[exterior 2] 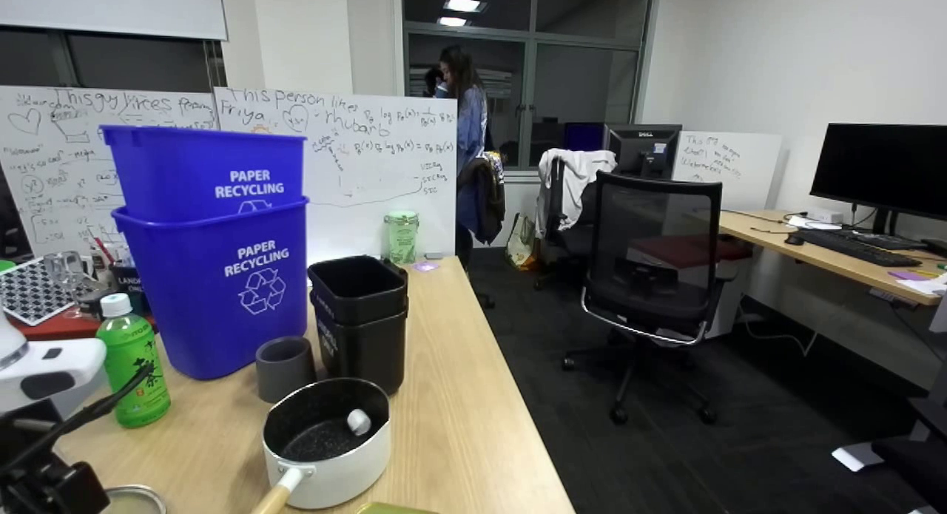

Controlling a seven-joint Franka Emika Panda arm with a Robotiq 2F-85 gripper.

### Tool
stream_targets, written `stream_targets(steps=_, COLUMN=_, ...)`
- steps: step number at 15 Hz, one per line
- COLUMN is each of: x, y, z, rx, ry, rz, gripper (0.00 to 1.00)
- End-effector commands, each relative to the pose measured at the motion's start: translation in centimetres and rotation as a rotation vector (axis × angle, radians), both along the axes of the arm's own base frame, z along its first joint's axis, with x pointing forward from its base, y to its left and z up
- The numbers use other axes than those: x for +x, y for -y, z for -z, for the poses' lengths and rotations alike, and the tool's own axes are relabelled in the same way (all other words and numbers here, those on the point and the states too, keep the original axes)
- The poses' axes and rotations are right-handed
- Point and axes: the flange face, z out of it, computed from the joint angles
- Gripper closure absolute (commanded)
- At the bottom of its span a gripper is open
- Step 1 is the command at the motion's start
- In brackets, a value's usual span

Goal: Place the lid on the white pot

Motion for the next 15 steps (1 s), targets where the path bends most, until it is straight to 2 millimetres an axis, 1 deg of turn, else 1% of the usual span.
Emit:
stream_targets(steps=1, x=0.5, y=0.2, z=0.2, rx=-0.010, ry=0.007, rz=0.026, gripper=0.49)
stream_targets(steps=4, x=0.3, y=0.2, z=0.1, rx=-0.011, ry=-0.009, rz=0.046, gripper=0.71)
stream_targets(steps=6, x=0.2, y=0.1, z=-0.1, rx=-0.006, ry=-0.017, rz=0.048, gripper=0.84)
stream_targets(steps=8, x=0.1, y=-0.2, z=-0.8, rx=0.009, ry=-0.019, rz=0.051, gripper=0.84)
stream_targets(steps=11, x=-0.5, y=-1.1, z=-2.3, rx=0.053, ry=-0.020, rz=0.036, gripper=0.84)
stream_targets(steps=15, x=0.4, y=-0.3, z=-4.6, rx=0.061, ry=0.007, rz=0.062, gripper=0.84)
